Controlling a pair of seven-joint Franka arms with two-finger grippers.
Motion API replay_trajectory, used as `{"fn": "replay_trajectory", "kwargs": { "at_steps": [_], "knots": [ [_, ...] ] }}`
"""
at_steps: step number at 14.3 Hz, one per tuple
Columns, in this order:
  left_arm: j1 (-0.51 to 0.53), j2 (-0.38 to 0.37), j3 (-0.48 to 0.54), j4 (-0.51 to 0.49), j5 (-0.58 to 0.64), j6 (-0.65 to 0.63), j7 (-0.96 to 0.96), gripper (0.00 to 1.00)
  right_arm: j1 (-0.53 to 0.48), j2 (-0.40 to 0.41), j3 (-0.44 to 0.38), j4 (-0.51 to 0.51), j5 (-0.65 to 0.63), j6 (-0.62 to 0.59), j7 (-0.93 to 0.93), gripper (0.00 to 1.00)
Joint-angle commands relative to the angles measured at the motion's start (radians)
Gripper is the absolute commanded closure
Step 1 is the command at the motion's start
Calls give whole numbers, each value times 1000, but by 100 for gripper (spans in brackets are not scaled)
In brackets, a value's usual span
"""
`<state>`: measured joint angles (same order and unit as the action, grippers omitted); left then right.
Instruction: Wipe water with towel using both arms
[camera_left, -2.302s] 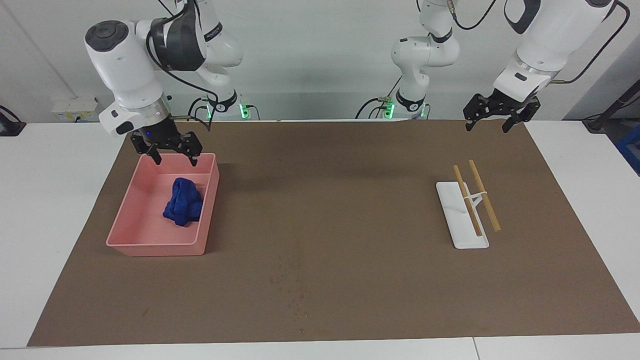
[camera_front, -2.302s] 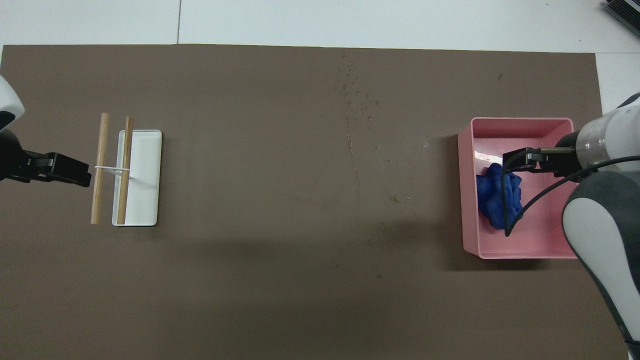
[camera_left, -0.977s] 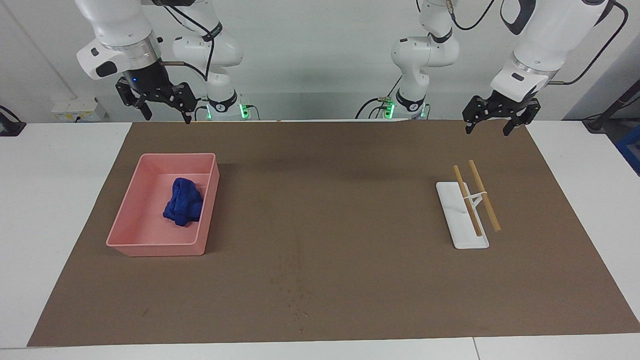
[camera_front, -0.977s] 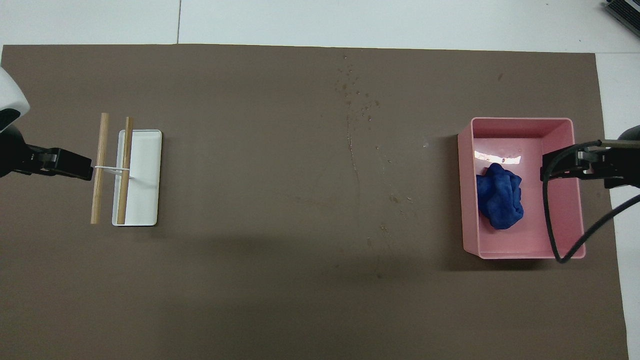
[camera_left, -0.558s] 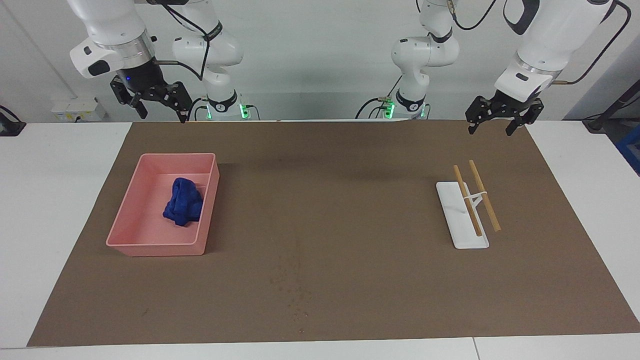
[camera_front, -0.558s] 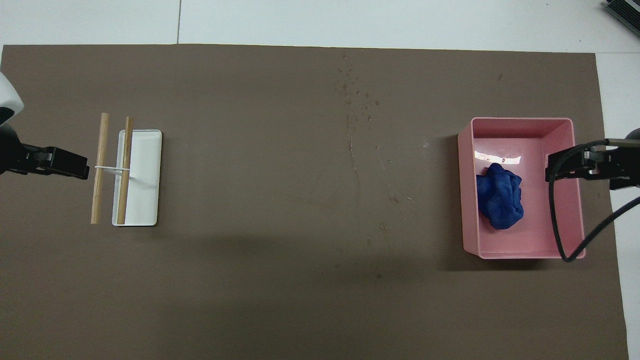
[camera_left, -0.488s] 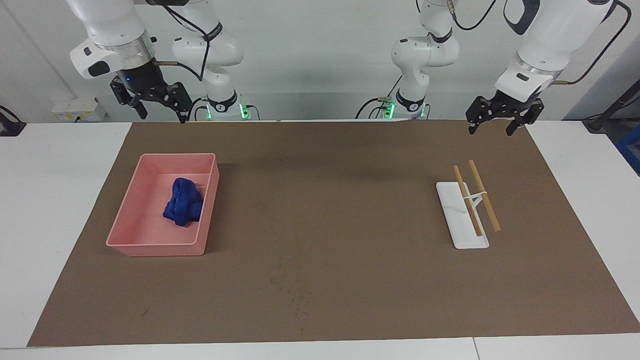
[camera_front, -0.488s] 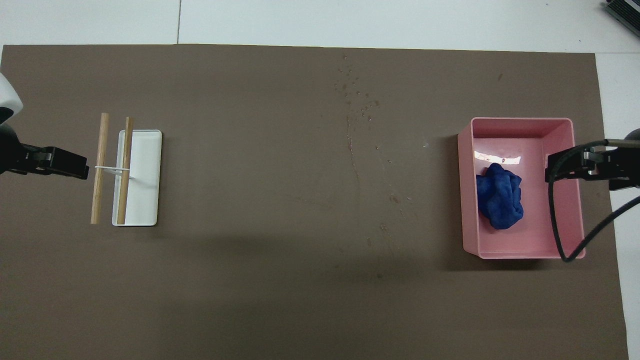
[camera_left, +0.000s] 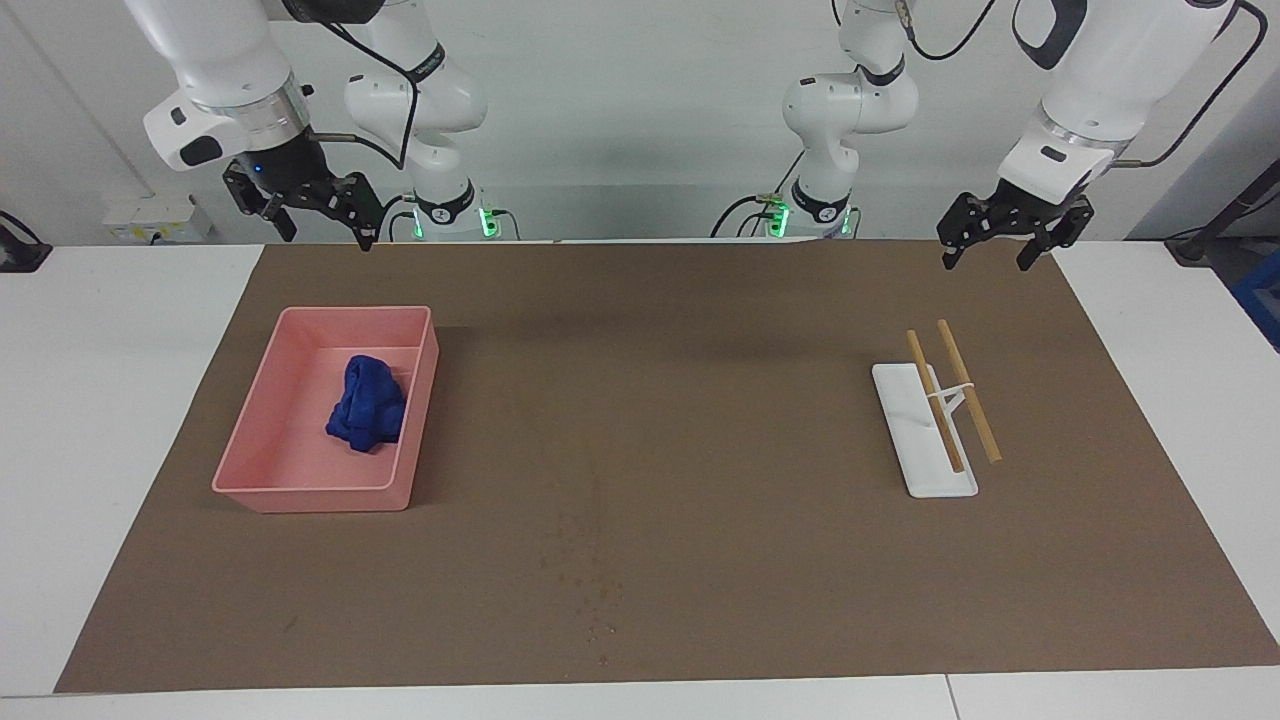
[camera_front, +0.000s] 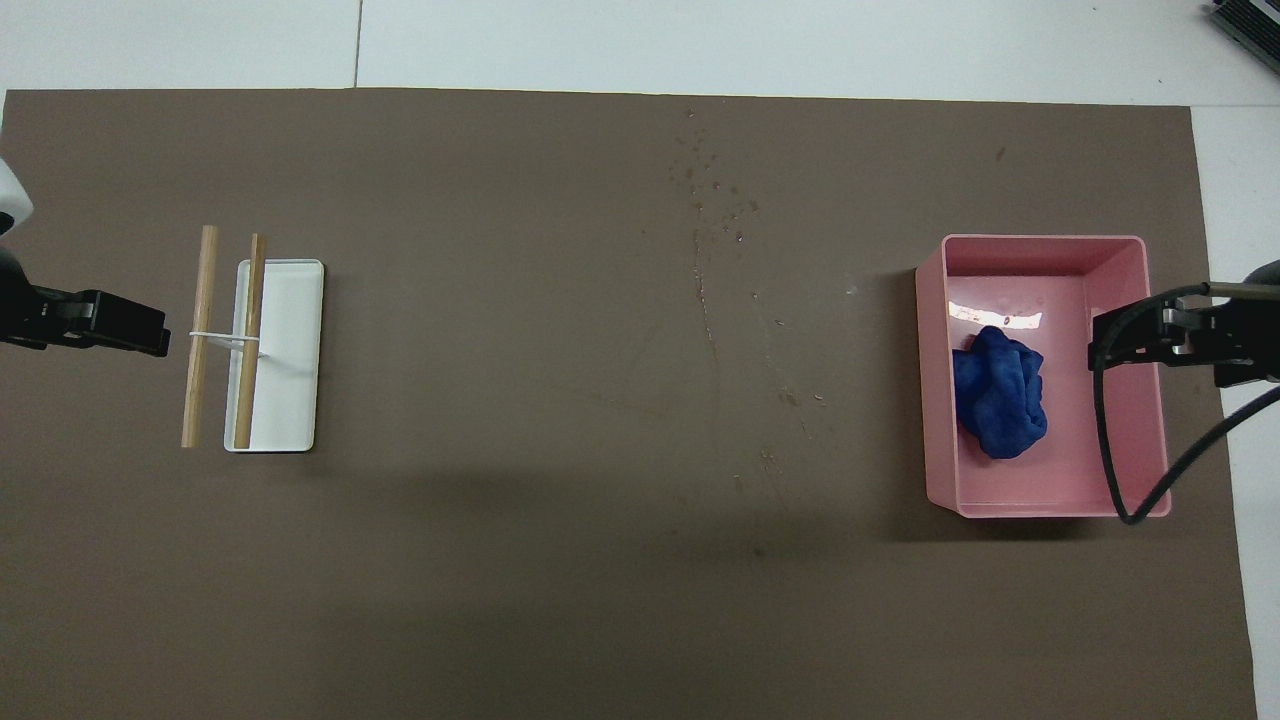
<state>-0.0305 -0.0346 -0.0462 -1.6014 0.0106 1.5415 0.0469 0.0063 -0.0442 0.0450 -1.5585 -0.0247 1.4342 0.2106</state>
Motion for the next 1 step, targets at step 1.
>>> {"fn": "replay_trajectory", "kwargs": {
  "at_steps": [1],
  "knots": [
    [9,-22,-6,-29,3,8,-7,0,-5,-28,1,-34,-7,12,4,0]
  ]
}}
